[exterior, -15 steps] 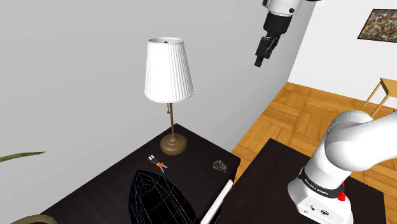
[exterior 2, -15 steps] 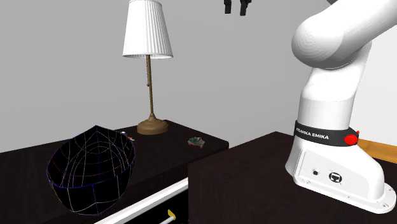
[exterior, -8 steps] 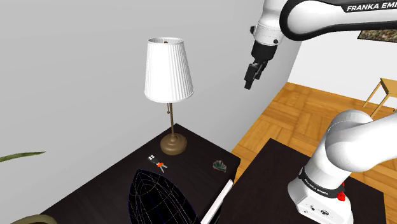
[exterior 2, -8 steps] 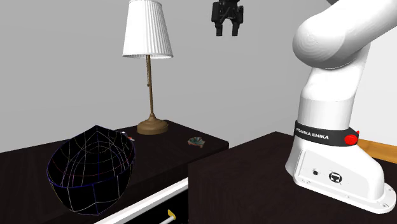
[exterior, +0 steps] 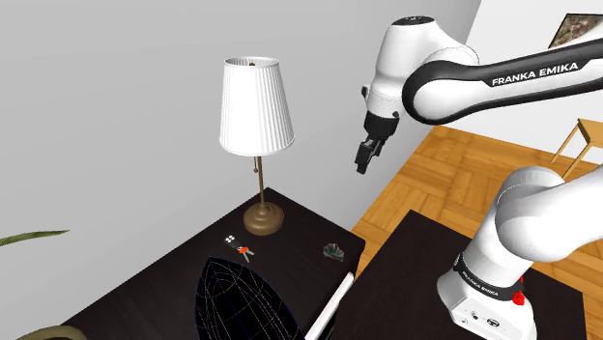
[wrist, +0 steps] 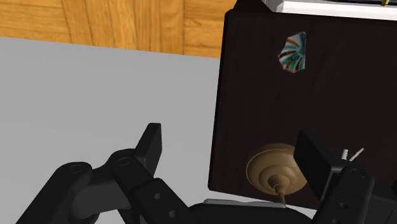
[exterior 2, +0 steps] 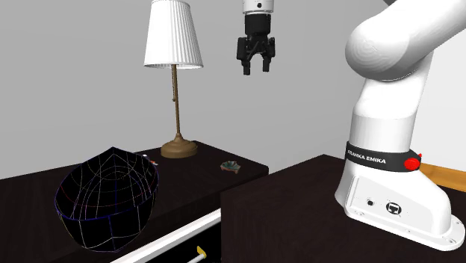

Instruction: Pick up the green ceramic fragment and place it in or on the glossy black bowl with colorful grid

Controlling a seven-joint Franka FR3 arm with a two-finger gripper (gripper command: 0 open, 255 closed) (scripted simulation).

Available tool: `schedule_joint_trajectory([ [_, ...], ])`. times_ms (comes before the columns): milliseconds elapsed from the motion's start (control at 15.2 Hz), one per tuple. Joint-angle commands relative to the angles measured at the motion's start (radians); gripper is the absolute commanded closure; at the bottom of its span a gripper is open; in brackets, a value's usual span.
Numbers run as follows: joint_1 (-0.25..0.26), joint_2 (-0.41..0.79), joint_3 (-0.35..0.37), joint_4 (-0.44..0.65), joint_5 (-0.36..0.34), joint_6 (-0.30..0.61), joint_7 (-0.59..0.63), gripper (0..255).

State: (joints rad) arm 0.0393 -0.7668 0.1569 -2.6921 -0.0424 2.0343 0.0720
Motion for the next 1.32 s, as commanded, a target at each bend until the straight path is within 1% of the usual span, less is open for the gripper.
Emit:
schedule_joint_trajectory([
  [0,0.008,0.046,0.030,-0.029,0.008,0.067,0.033,0],
  [264,0.022,0.135,0.088,-0.091,0.018,0.202,0.099,0],
  [462,0.024,0.225,0.137,-0.122,0.016,0.310,0.155,0],
  [660,0.013,0.334,0.193,-0.139,-0.004,0.422,0.223,0],
  [792,-0.005,0.417,0.236,-0.142,-0.034,0.496,0.280,0],
  [924,-0.037,0.506,0.284,-0.138,-0.089,0.568,0.353,0],
  [990,-0.058,0.554,0.310,-0.133,-0.129,0.602,0.398,0],
  [1056,-0.082,0.604,0.335,-0.125,-0.182,0.633,0.452,0],
  [1122,-0.108,0.657,0.359,-0.115,-0.250,0.661,0.516,0],
  [1188,-0.133,0.712,0.378,-0.101,-0.333,0.683,0.592,0],
  [1254,-0.142,0.743,0.383,-0.092,-0.385,0.693,0.637,0],
])
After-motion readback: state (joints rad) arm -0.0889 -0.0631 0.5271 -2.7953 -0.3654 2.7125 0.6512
